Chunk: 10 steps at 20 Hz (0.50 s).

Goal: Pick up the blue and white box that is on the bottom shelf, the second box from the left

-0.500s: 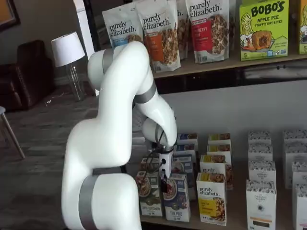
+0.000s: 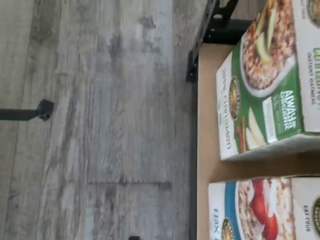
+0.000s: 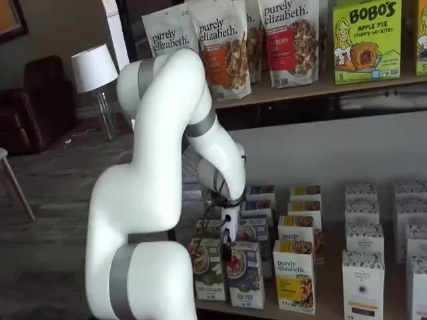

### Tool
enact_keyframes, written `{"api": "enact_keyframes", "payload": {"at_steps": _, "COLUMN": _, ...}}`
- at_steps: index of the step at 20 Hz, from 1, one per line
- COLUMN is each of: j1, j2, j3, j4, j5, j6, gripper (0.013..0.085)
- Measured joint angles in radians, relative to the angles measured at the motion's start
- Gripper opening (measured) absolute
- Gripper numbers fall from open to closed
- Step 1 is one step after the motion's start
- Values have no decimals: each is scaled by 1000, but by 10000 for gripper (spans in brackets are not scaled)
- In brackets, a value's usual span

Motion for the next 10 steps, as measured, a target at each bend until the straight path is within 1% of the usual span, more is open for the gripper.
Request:
{"api": "enact_keyframes", "payload": {"at_steps": 3, "j1": 4, "j2": -6, "j3": 9, "j4": 67, "j5": -29, "j6": -57, "gripper": 850}}
{"api": "enact_keyframes", "payload": {"at_steps": 5, "j1": 6, "j2": -4, "j3": 9, "j4": 92, "j5": -45, "j6": -79, "gripper": 850}}
{"api": "enact_keyframes", "payload": {"at_steps": 7, "j1": 6, "j2": 2, "j3": 2, "j4": 106, "j5": -52, "j6": -91, "gripper": 850}}
{"api": "enact_keyframes", "payload": {"at_steps": 10, "j1": 4, "j2": 14, "j3": -13, "j4": 108, "j5": -56, "j6": -94, "gripper": 850}}
